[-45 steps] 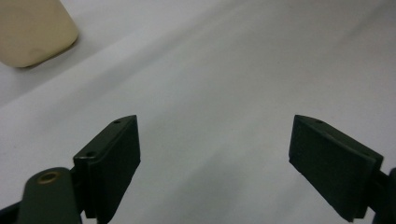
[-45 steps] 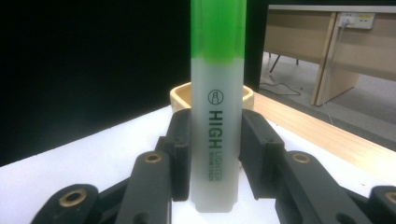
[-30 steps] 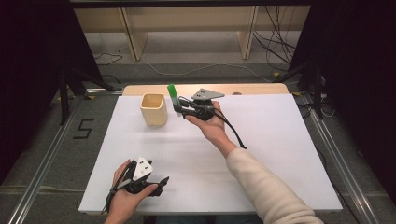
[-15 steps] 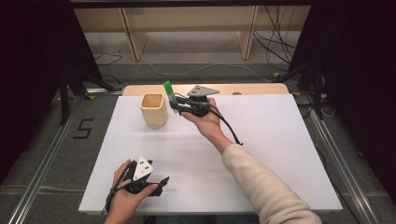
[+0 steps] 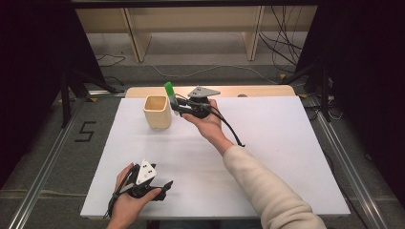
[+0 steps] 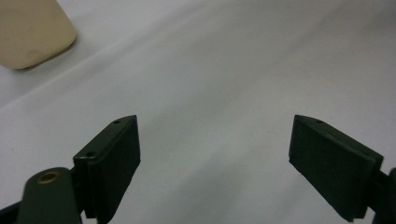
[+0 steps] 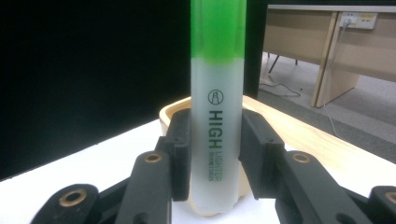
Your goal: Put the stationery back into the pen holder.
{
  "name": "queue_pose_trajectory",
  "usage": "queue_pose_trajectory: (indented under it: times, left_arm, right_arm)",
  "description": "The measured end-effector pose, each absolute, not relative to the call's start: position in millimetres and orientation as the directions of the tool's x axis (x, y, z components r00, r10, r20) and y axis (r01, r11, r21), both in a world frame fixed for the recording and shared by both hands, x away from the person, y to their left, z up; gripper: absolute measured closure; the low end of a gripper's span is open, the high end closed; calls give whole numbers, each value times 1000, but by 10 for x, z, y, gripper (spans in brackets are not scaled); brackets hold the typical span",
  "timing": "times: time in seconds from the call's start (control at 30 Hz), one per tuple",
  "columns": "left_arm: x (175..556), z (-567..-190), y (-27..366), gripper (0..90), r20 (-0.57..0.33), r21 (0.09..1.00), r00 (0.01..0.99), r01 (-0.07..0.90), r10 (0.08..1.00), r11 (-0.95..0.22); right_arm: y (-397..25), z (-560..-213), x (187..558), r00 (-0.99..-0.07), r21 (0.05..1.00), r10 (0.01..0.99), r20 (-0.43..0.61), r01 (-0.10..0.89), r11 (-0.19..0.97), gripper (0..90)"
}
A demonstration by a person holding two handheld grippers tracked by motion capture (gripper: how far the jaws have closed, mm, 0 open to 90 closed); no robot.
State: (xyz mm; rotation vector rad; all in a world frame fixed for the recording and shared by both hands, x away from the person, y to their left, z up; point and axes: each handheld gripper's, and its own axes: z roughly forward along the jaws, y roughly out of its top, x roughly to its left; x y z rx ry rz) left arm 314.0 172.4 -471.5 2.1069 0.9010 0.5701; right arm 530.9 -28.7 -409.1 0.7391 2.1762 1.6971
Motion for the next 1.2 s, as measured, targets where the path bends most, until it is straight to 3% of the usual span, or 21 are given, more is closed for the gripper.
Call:
queue_pose_trajectory:
  times: [1.2]
  left_arm:
    - [3136, -4714, 1725, 163, 93, 791, 648, 413, 755, -452]
  right_arm:
    - [-63, -4039, 5483, -824, 963, 559, 96, 219, 157, 662]
